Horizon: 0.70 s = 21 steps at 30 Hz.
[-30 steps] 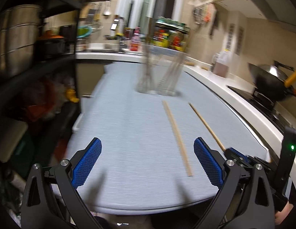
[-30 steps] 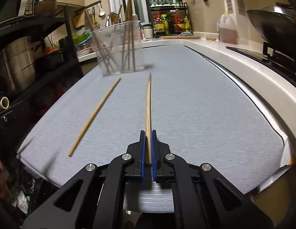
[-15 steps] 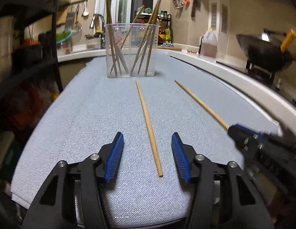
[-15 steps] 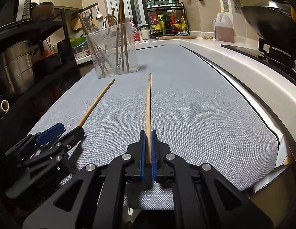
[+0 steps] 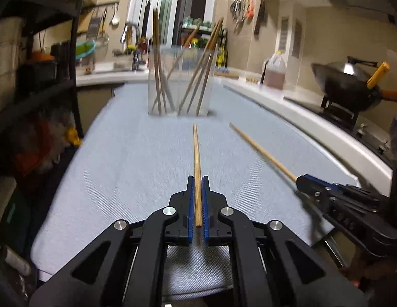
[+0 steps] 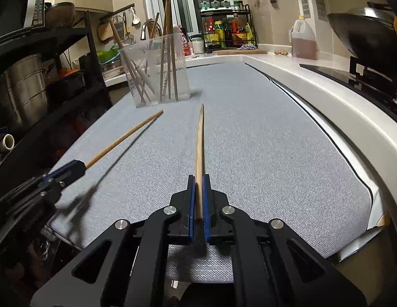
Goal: Organize utensils
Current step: 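Lift the chopstick with the left tool while the right tool carries its chopstick to the container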
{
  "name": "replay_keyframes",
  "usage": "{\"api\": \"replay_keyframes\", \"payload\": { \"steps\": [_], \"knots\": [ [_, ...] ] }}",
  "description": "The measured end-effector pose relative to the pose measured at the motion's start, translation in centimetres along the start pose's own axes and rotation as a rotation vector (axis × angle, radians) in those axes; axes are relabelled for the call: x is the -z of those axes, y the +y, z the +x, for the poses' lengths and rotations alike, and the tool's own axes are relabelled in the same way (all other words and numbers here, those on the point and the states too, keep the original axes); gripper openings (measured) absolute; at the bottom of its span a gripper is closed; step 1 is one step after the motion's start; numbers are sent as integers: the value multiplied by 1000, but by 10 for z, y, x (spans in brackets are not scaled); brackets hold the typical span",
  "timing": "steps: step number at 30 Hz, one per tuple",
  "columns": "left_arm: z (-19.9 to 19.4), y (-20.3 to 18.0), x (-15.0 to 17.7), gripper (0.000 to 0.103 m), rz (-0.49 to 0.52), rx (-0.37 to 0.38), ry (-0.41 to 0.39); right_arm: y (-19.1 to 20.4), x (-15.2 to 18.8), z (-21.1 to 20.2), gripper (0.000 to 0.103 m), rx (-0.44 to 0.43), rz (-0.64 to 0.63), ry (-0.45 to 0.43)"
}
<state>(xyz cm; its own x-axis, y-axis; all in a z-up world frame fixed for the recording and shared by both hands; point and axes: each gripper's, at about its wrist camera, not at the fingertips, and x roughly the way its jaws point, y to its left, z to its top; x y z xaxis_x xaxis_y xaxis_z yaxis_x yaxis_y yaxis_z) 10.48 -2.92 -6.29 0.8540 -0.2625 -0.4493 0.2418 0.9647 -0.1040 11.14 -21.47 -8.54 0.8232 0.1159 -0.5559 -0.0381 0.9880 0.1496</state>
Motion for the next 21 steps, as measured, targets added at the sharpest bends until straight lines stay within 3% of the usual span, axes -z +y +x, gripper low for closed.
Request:
{"api": "replay_keyframes", "payload": {
  "steps": [10, 21],
  "knots": [
    [-48, -5, -45, 5, 85, 13, -181, 20, -30, -40, 6, -15, -93, -129],
    [-57, 1, -92, 5, 107, 19, -212, 26, -74, -53, 6, -36, -102, -187]
  ]
}}
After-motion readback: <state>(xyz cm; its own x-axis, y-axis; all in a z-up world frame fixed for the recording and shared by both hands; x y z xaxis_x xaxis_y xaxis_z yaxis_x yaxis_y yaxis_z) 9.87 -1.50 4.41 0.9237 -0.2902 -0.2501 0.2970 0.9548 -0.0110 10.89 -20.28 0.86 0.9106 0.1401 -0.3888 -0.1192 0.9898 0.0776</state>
